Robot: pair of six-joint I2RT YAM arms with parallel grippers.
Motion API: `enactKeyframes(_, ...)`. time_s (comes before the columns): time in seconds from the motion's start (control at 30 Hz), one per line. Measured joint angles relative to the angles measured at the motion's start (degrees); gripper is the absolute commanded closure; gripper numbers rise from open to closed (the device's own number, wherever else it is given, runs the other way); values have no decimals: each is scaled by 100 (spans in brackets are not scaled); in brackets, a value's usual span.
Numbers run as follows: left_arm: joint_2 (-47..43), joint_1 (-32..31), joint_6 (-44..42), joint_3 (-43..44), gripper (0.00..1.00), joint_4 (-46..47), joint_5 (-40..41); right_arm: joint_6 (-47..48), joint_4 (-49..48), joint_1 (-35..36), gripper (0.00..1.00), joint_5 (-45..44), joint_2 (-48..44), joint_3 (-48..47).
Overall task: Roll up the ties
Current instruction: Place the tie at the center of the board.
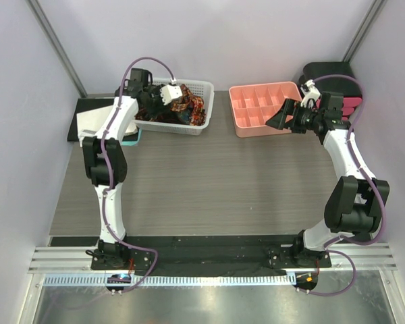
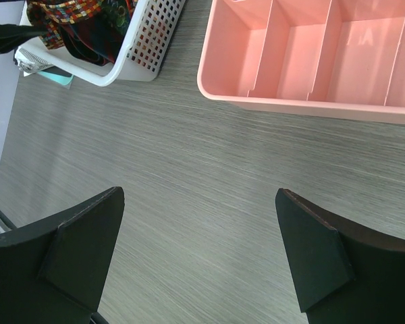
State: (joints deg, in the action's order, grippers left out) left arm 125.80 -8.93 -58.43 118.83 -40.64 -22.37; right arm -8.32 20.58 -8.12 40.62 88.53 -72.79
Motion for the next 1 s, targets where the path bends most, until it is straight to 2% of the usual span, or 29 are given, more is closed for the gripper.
enactKeyframes(0.23,0,70,-79,11,62,-358,-22,-2,11,0,0,2,2,-4)
enactKeyframes(0.27,0,79,-79,13,66,-387,-24,-2,11,0,0,2,2,-7)
enactKeyframes(0.3,0,83,-79,20,79,-400,-35,-2,11,0,0,2,2,-7)
enactKeyframes(0.4,-2,111,-68,26,94,-396,-94,-2,11,0,0,2,2,-7)
enactKeyframes(0.47,-2,133,-76,28,100,-387,-140,-4,11,0,0,2,0,-7)
enactKeyframes(0.8,-4,195,-44,291,100,-376,-310,-7,13,0,0,4,2,-17)
enactKeyframes(1.0,-192,166,417,442,100,-260,-404,-7,26,0,0,7,4,-83)
